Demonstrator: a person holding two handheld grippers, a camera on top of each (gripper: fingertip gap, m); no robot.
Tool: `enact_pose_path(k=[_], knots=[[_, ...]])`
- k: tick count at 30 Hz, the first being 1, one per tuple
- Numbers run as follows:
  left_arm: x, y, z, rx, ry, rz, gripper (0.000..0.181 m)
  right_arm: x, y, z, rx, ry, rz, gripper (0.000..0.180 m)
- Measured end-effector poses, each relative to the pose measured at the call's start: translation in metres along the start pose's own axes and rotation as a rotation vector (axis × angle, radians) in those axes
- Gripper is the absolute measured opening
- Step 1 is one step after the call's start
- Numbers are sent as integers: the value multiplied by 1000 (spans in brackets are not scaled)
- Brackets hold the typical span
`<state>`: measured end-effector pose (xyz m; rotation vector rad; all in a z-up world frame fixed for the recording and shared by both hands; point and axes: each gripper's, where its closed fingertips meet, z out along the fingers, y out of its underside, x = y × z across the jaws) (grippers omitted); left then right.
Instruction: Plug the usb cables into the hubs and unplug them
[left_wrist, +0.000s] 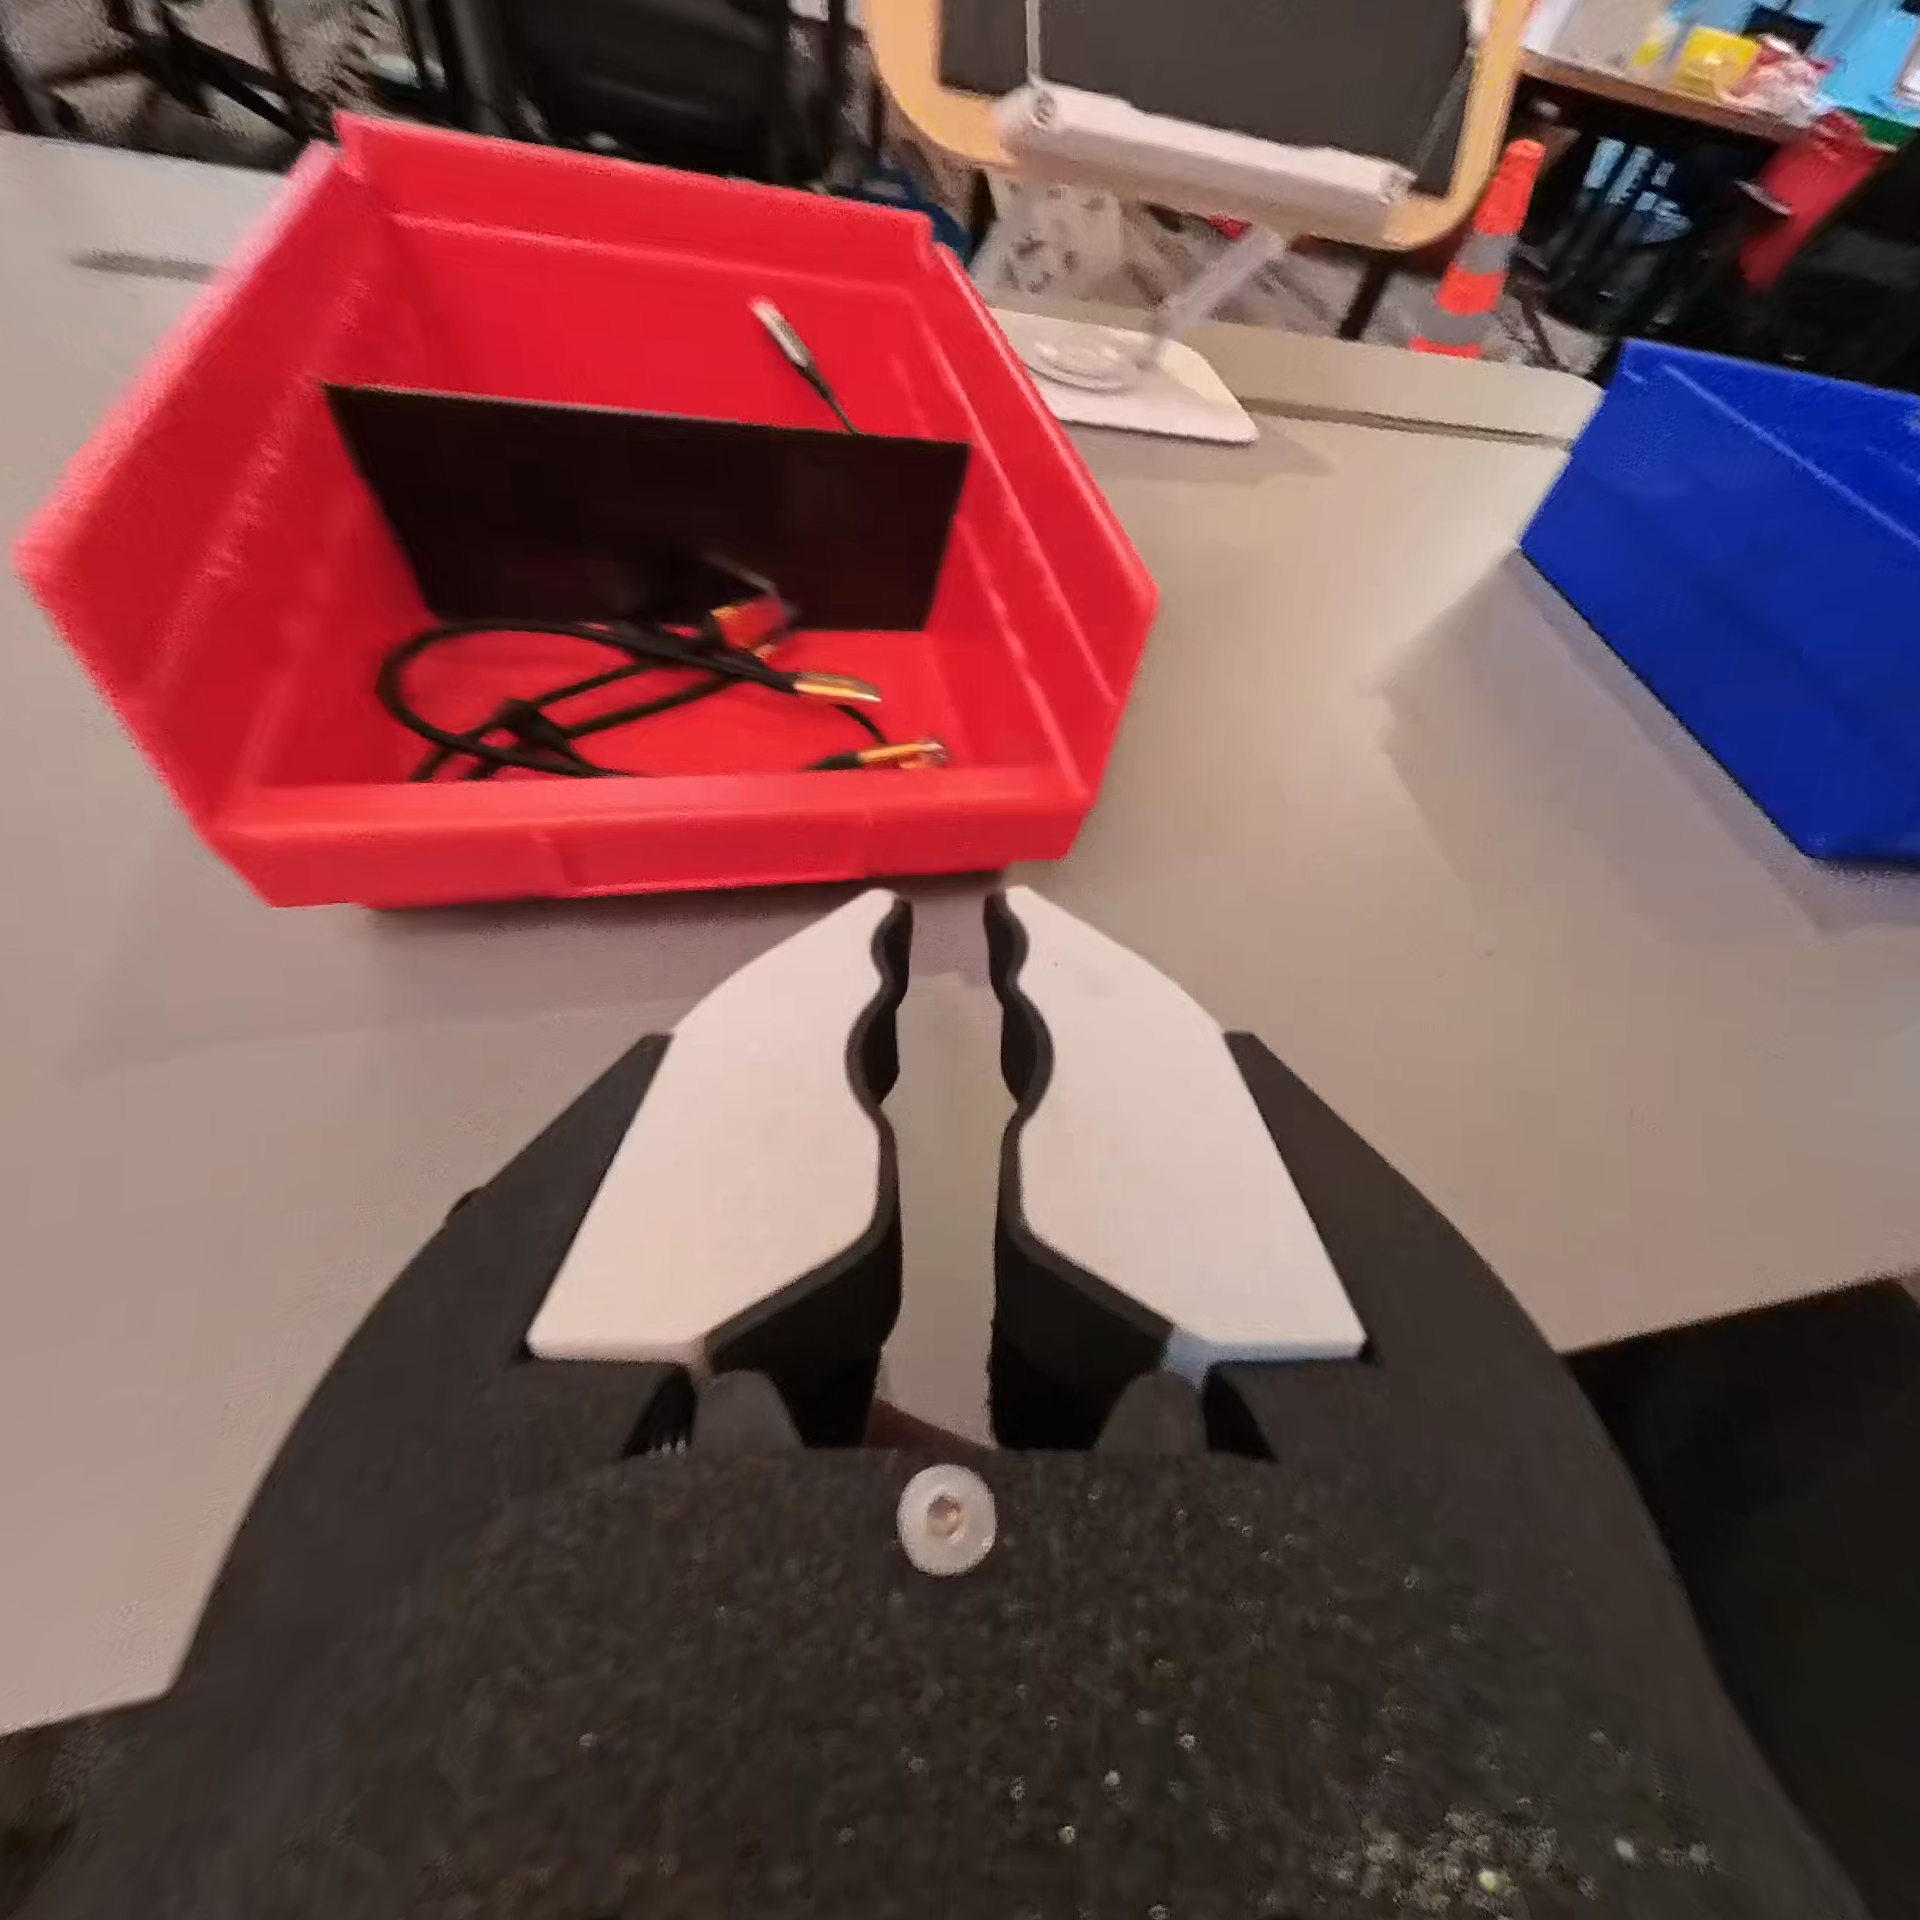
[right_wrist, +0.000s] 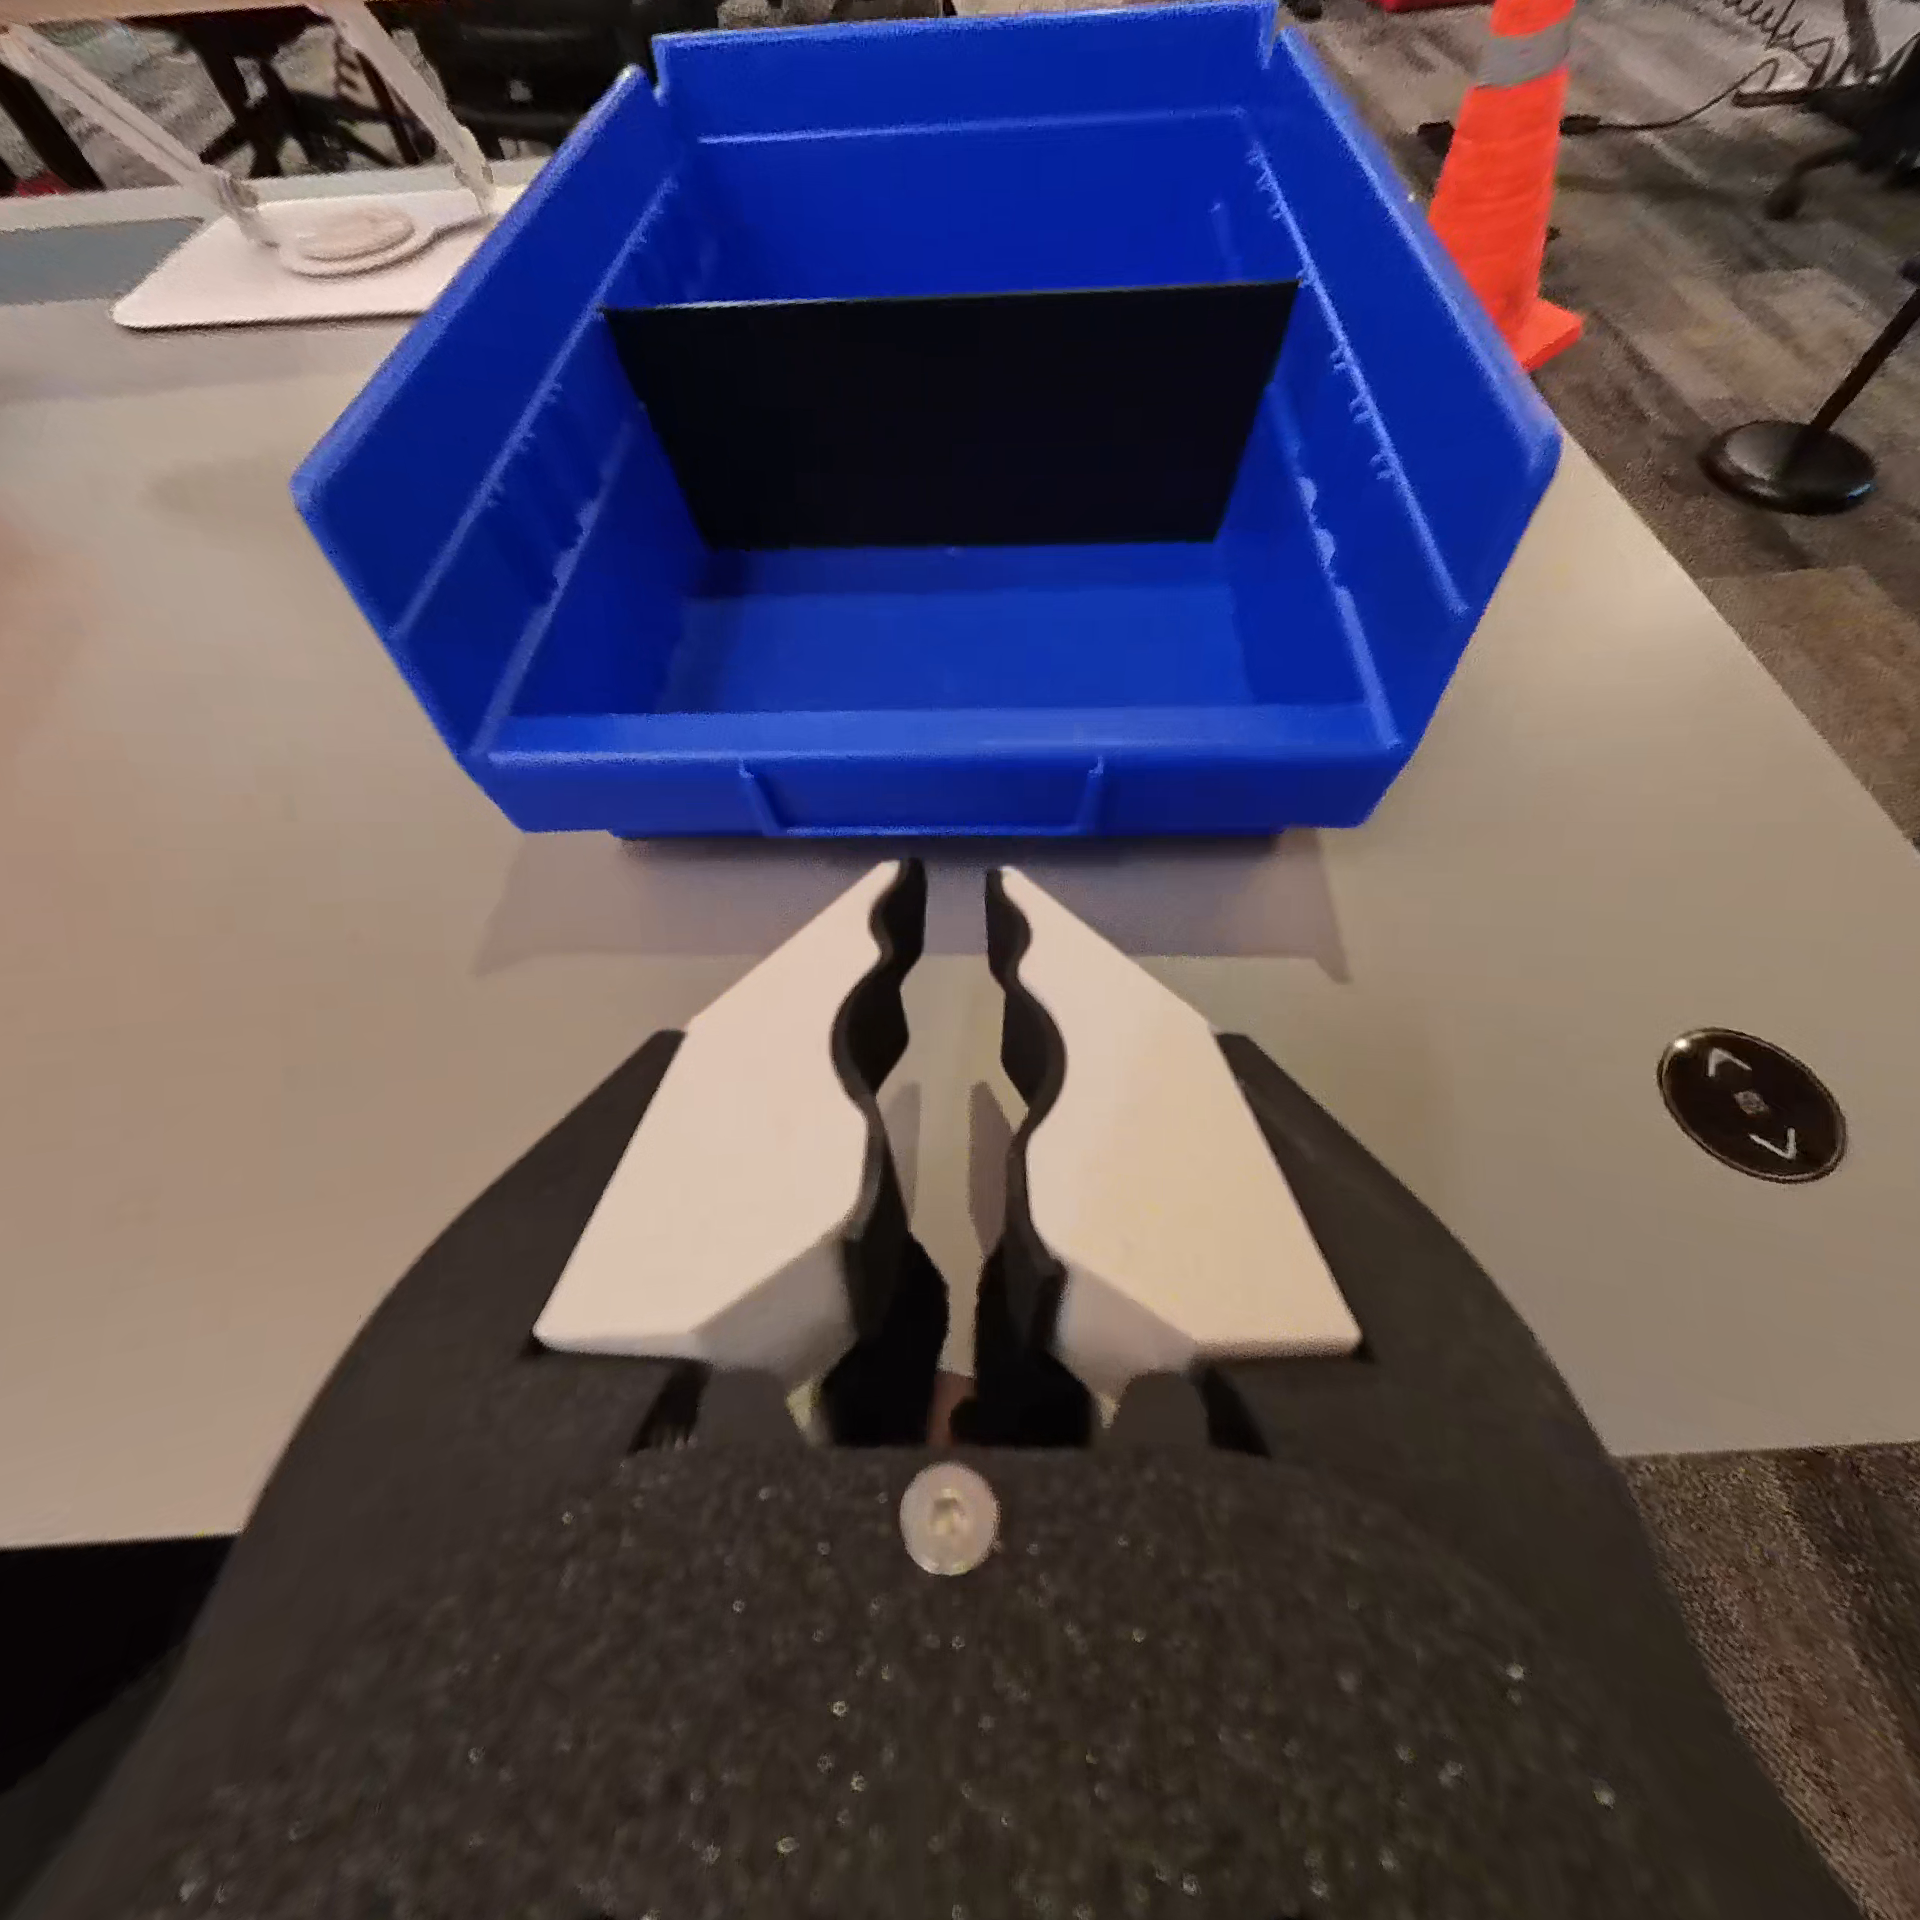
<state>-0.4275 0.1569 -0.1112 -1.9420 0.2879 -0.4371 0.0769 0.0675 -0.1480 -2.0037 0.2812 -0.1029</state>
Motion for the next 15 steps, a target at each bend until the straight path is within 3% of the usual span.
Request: enact_pose_path(k=[11, 15], knots=[[-16, 18, 19, -103, 50, 13, 18, -27, 2, 12, -29, -105, -103, 10], [-17, 21, 19, -118, 63, -11, 18, -22, 5, 15, -38, -61, -156, 12]])
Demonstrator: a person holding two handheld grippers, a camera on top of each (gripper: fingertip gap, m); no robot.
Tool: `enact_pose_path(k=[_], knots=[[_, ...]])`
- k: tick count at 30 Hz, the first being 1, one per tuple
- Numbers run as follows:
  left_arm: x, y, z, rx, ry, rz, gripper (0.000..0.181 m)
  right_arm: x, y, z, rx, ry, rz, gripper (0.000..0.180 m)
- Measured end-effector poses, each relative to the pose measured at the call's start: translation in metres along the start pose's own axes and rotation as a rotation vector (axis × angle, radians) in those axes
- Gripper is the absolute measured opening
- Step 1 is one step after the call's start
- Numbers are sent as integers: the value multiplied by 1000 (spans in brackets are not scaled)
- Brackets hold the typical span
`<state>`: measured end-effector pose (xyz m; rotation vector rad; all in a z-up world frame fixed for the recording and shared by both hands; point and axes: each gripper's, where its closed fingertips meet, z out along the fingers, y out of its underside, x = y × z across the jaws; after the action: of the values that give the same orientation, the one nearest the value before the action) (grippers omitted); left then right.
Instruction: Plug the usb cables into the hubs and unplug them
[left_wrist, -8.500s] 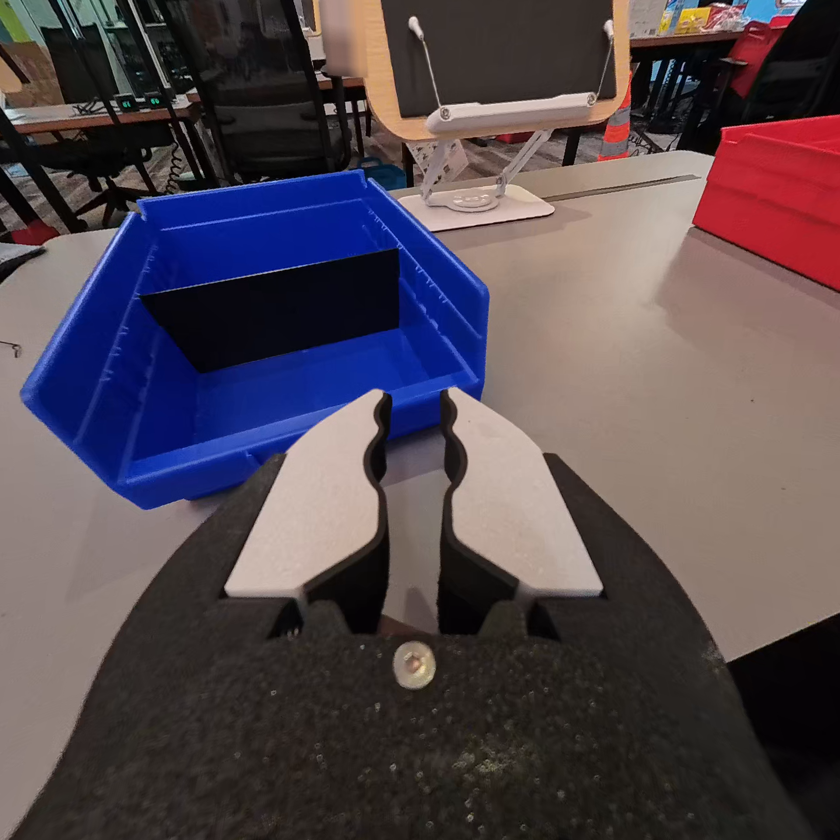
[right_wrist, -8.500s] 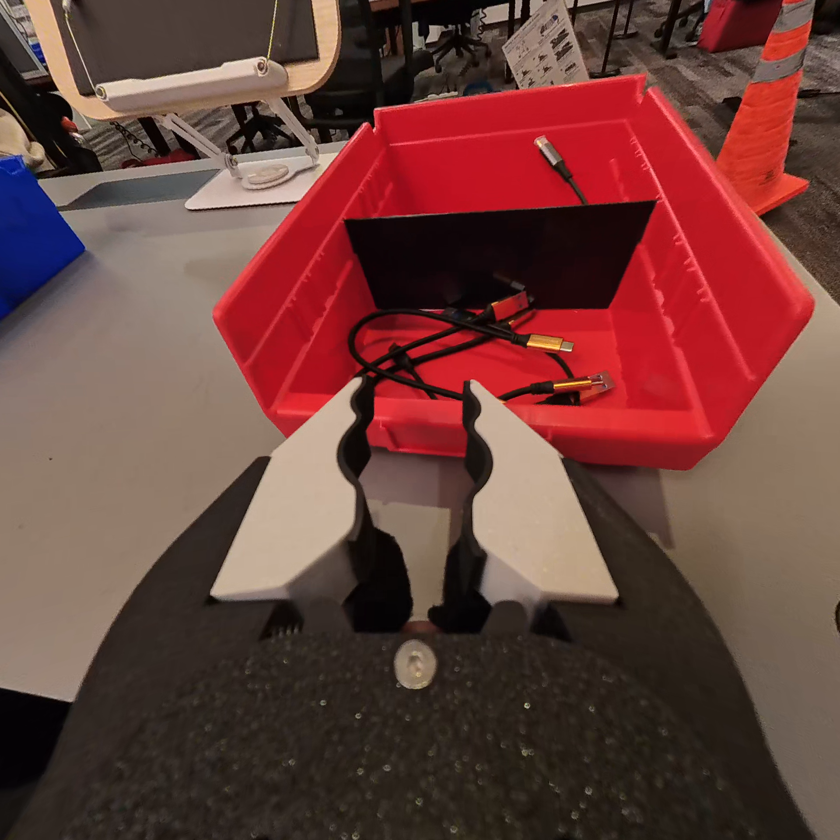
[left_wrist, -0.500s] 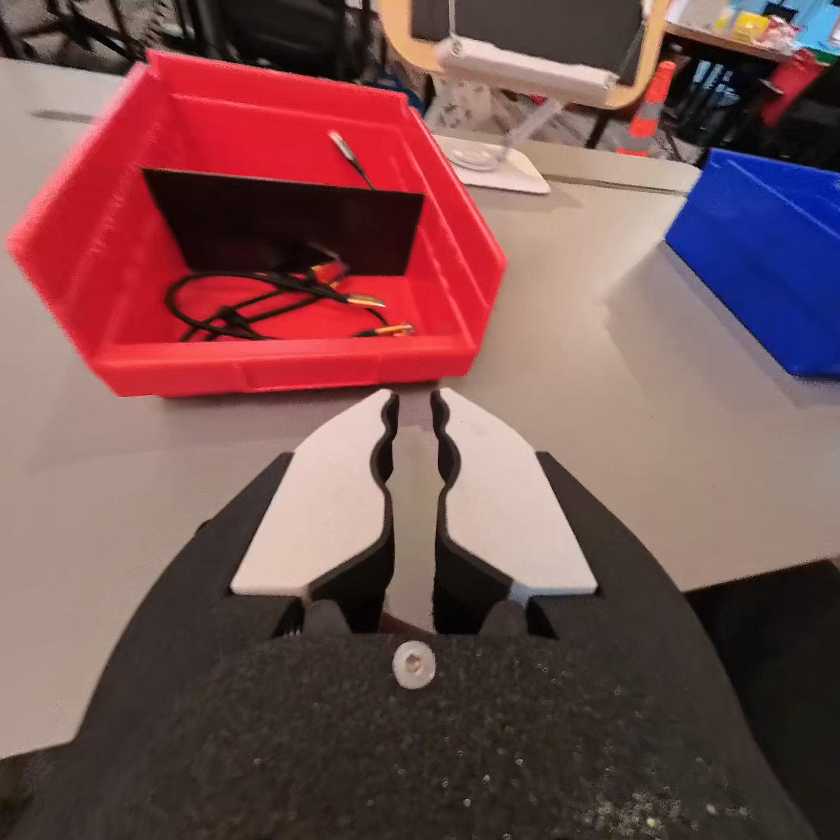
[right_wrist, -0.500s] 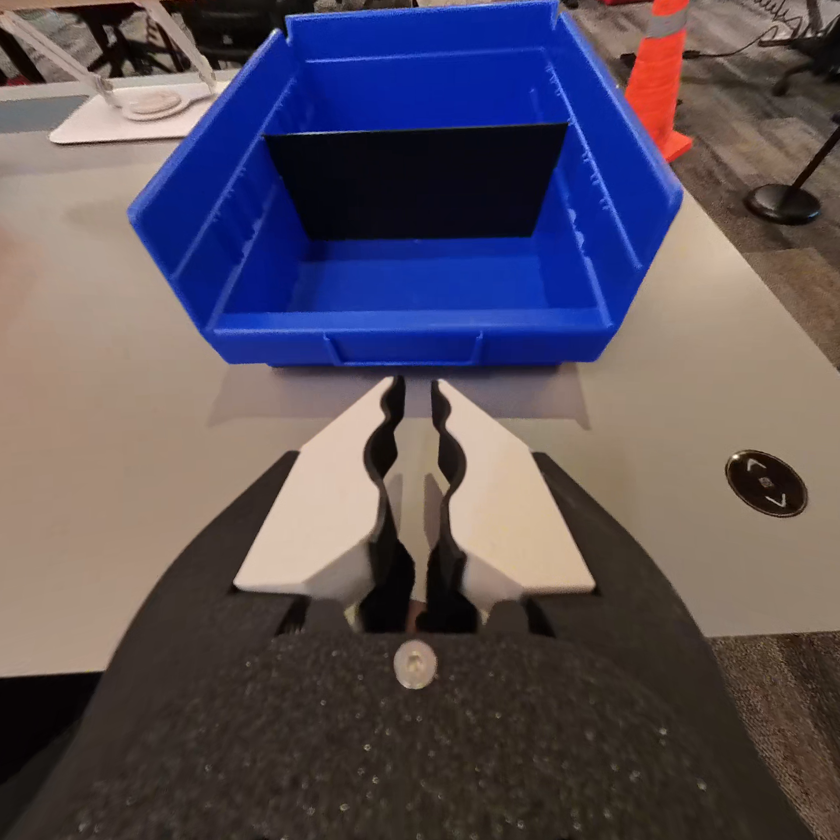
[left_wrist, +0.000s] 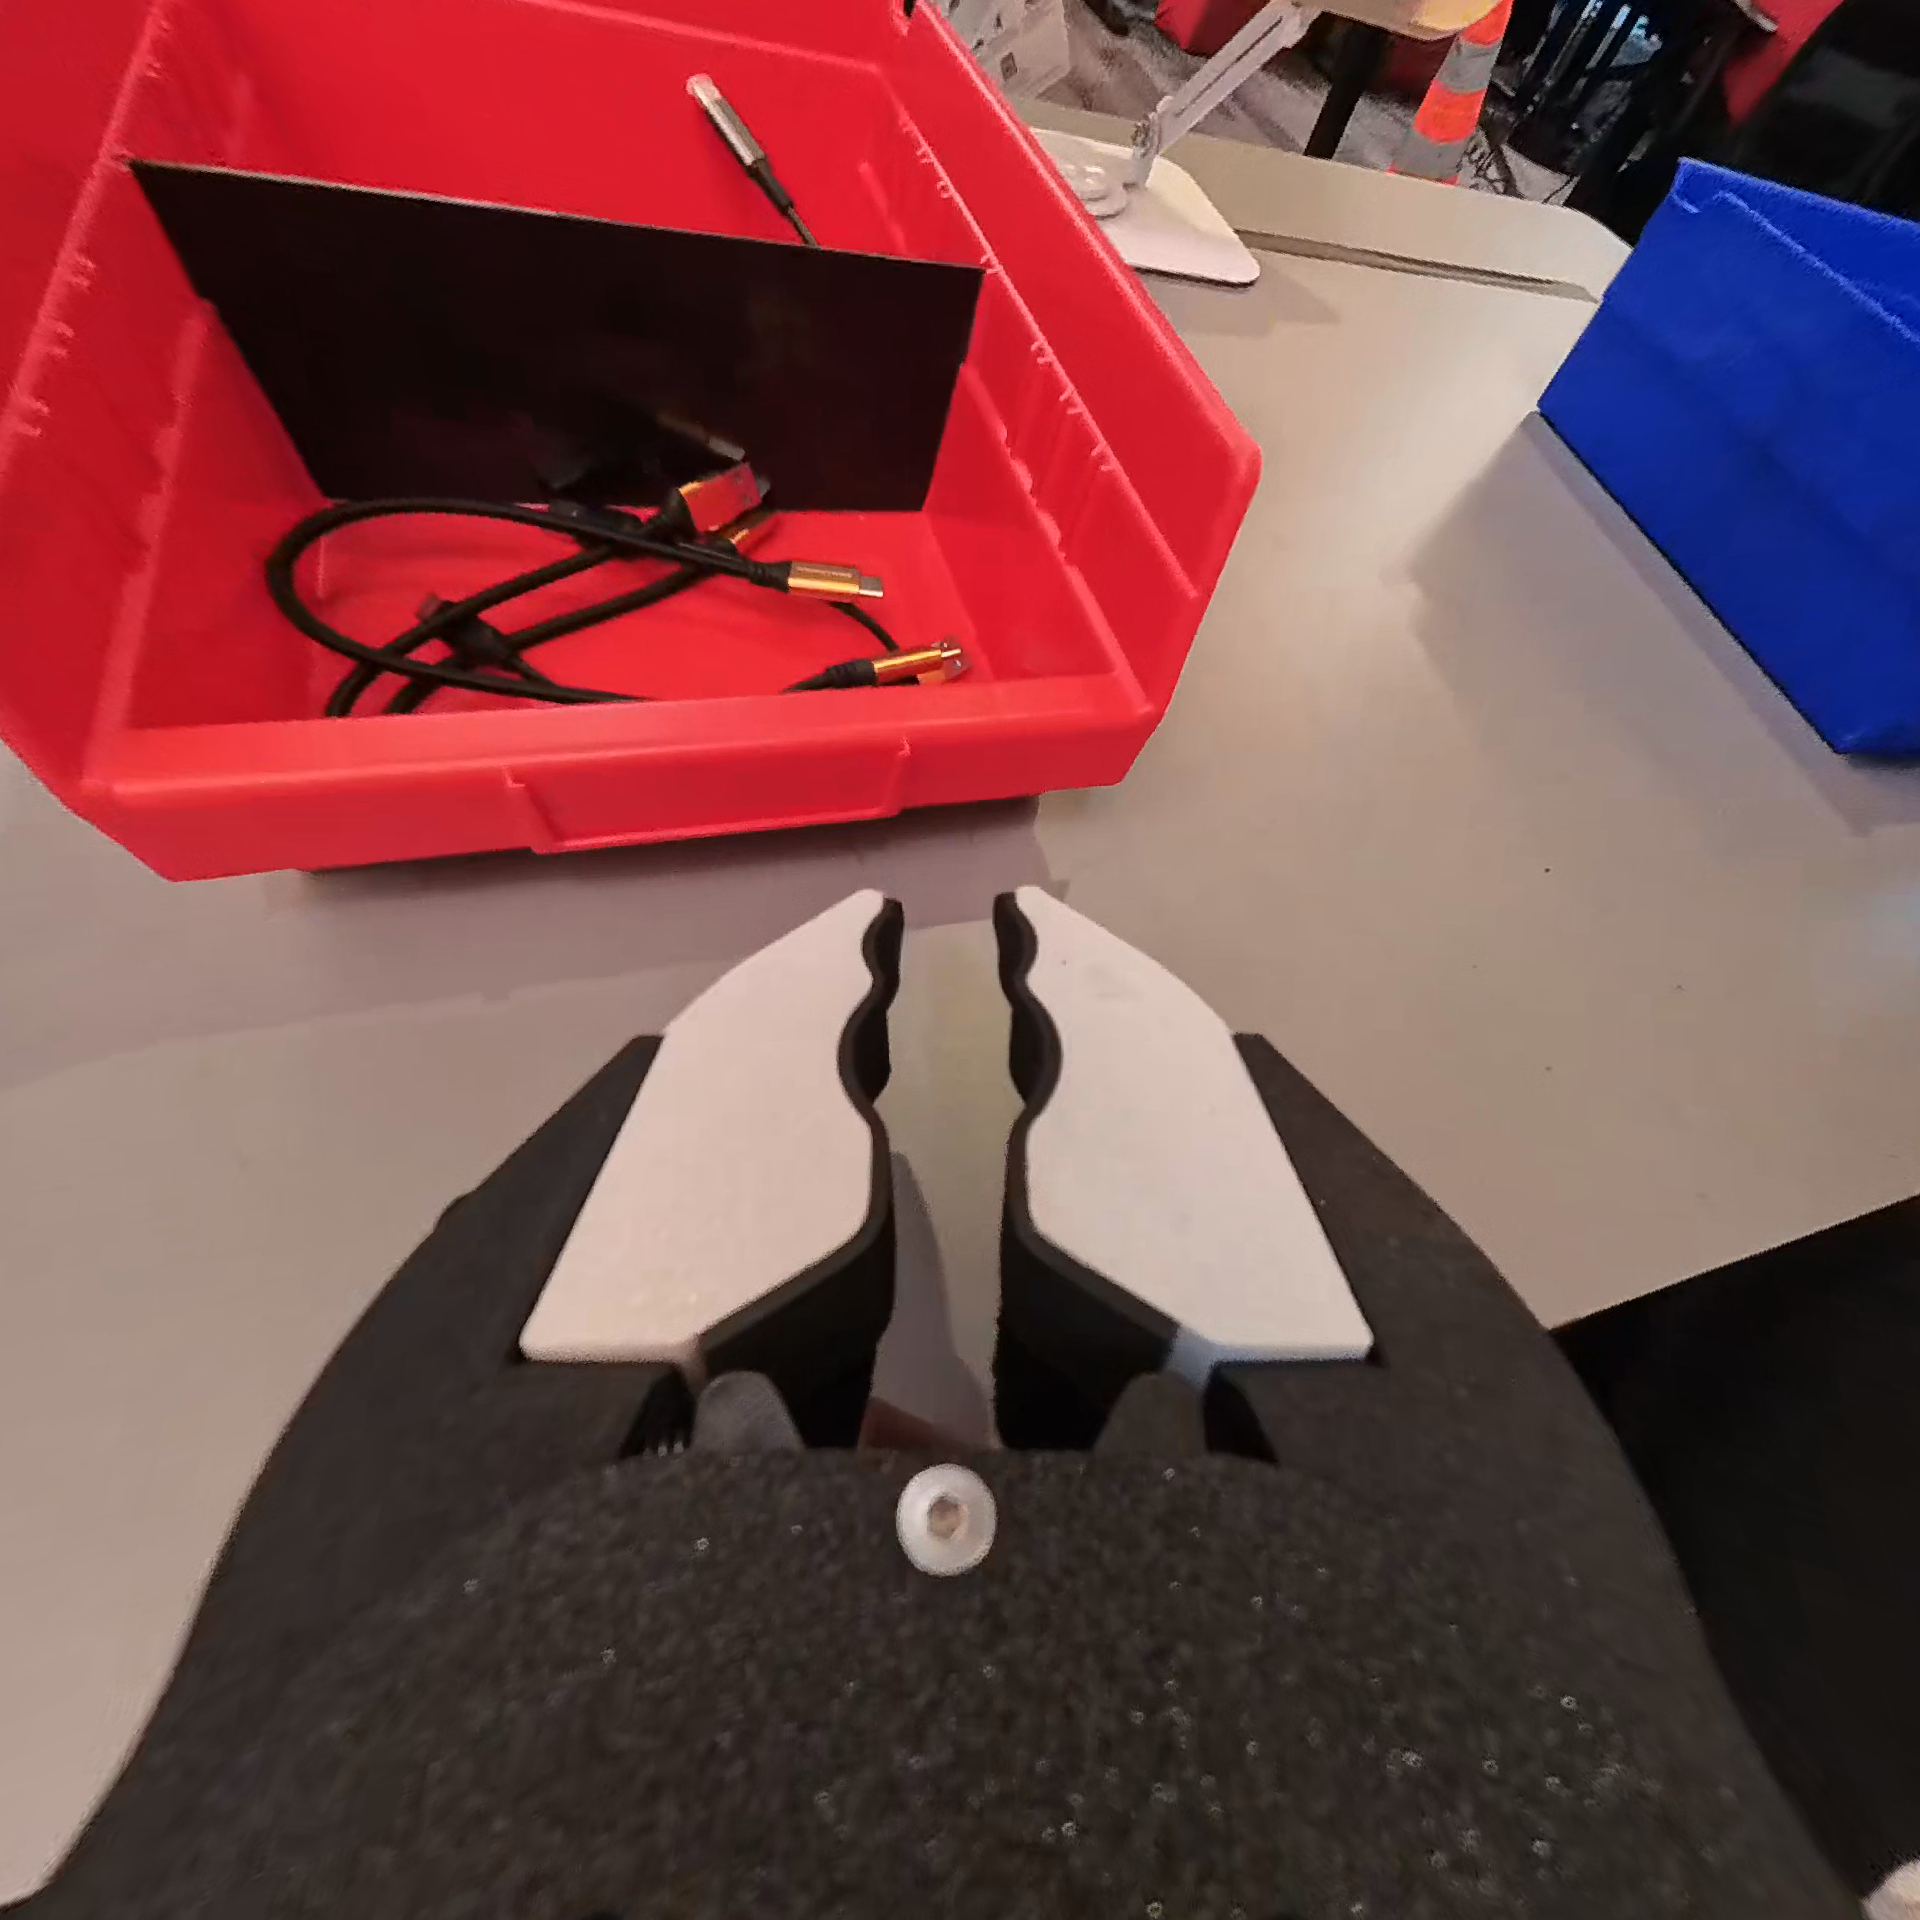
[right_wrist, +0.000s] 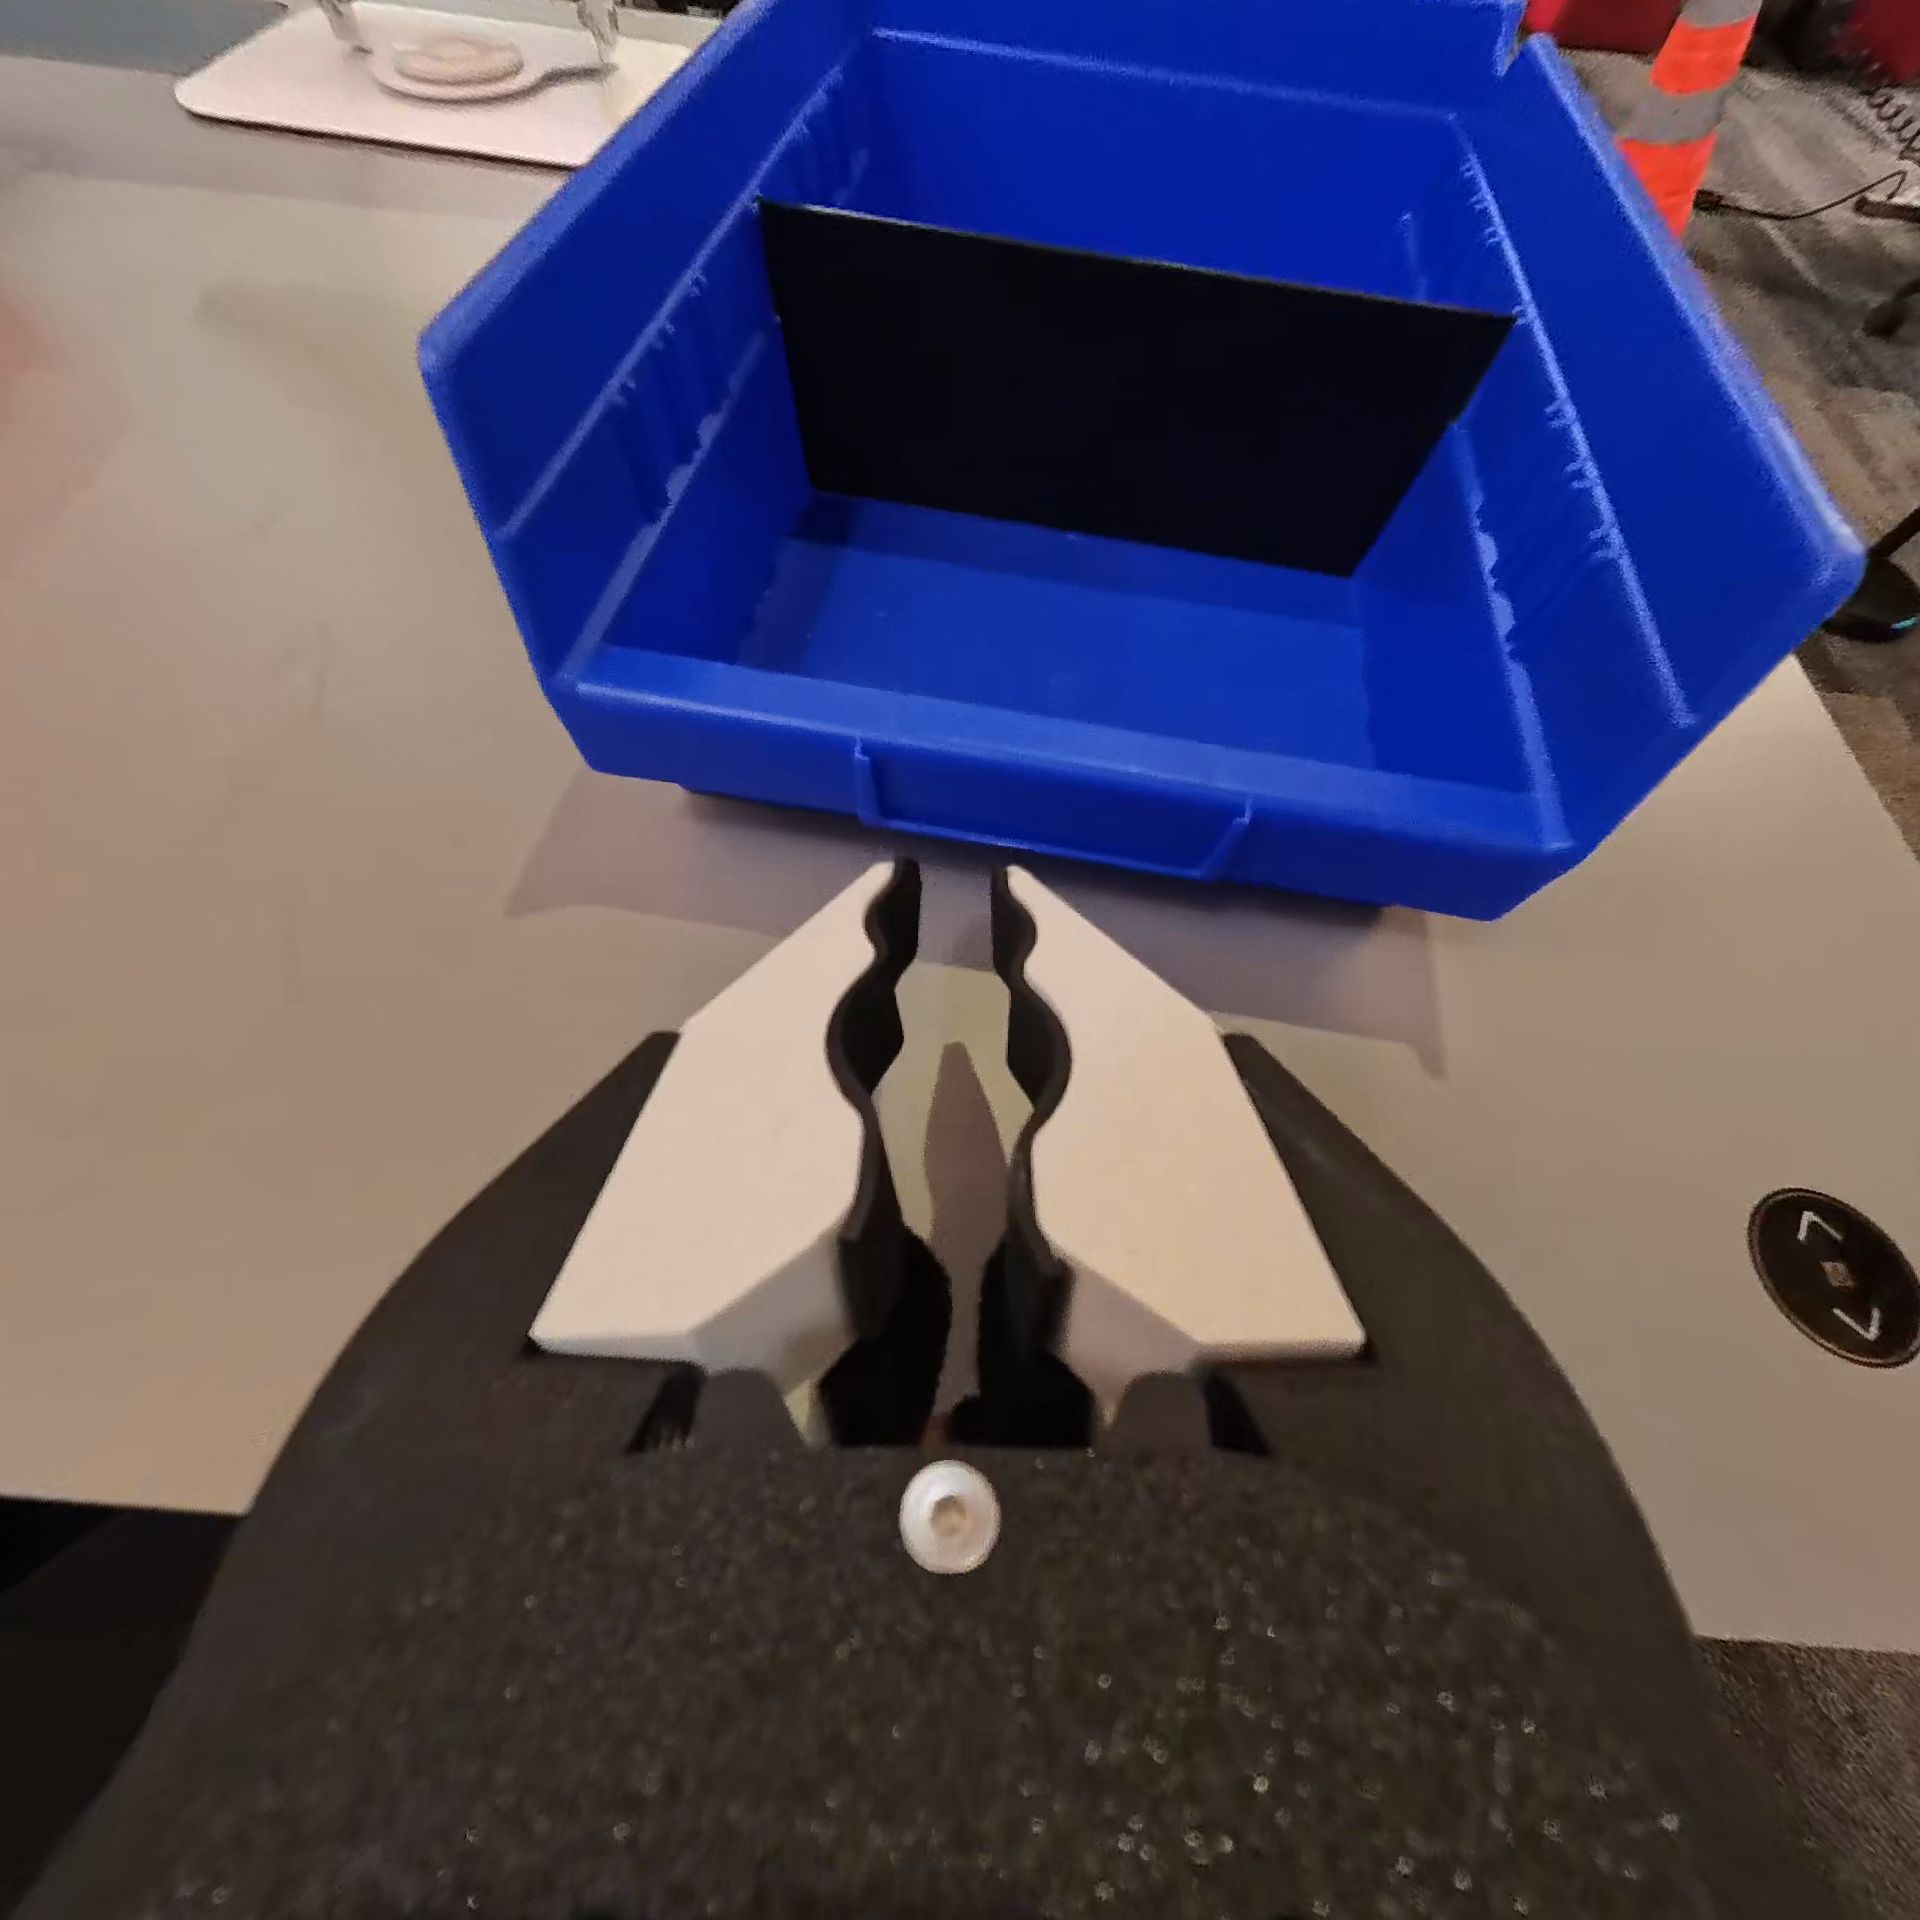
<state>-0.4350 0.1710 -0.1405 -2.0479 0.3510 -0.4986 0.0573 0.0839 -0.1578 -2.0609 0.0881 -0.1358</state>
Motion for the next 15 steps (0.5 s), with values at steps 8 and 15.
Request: enact_pose_path(k=[8, 15], knots=[[1, 6, -5, -14, 6, -6, 18, -5, -4, 2, 6, -28, 2, 13], [-3, 7, -9, -11, -7, -7, 18, -11, -9, 4, 26, -88, 68, 13]])
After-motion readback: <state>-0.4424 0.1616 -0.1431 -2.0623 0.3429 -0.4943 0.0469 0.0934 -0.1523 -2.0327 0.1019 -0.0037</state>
